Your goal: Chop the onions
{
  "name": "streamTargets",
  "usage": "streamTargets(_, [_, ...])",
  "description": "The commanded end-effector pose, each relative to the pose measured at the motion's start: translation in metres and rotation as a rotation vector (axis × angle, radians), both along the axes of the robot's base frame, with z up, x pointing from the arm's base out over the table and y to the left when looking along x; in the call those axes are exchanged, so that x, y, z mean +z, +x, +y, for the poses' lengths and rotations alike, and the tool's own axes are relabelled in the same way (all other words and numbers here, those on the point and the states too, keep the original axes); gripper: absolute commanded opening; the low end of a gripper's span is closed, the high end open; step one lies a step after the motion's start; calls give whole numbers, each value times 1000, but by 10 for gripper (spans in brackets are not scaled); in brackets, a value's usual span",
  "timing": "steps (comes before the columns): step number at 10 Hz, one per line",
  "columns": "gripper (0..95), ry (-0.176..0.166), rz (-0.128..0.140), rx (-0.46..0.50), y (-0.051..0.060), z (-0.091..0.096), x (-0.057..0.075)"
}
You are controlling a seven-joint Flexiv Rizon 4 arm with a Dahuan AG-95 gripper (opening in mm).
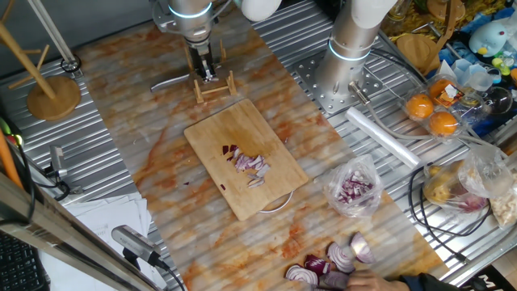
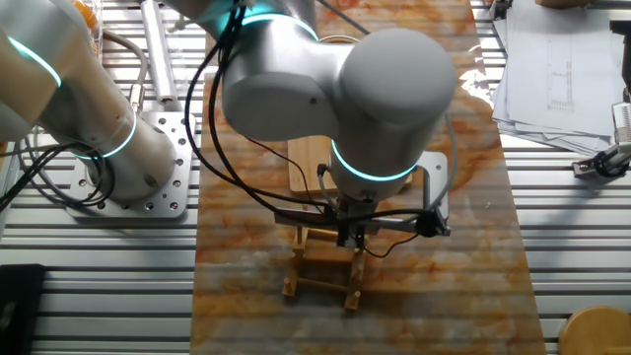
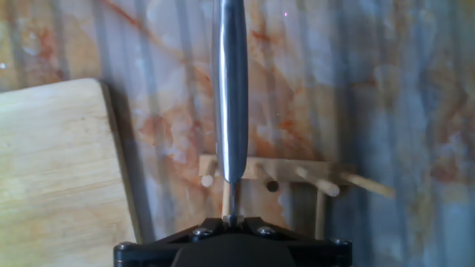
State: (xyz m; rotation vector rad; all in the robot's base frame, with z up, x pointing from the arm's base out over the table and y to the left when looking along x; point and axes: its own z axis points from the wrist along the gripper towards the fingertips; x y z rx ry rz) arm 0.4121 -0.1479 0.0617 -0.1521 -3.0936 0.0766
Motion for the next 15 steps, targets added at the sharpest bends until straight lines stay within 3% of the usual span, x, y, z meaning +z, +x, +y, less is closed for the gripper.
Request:
streamTargets(1, [0,-3,-1,1,-1,-1,-2])
streamTargets(7, [0,2,3,16,-2,-2,-7])
streamTargets(8, [190,2,3,17,-3,-2,-8])
streamTargets(12, [190,2,3,19,-5,-2,-10])
streamTargets(15, [190,6,-1,30,-4,-2,9])
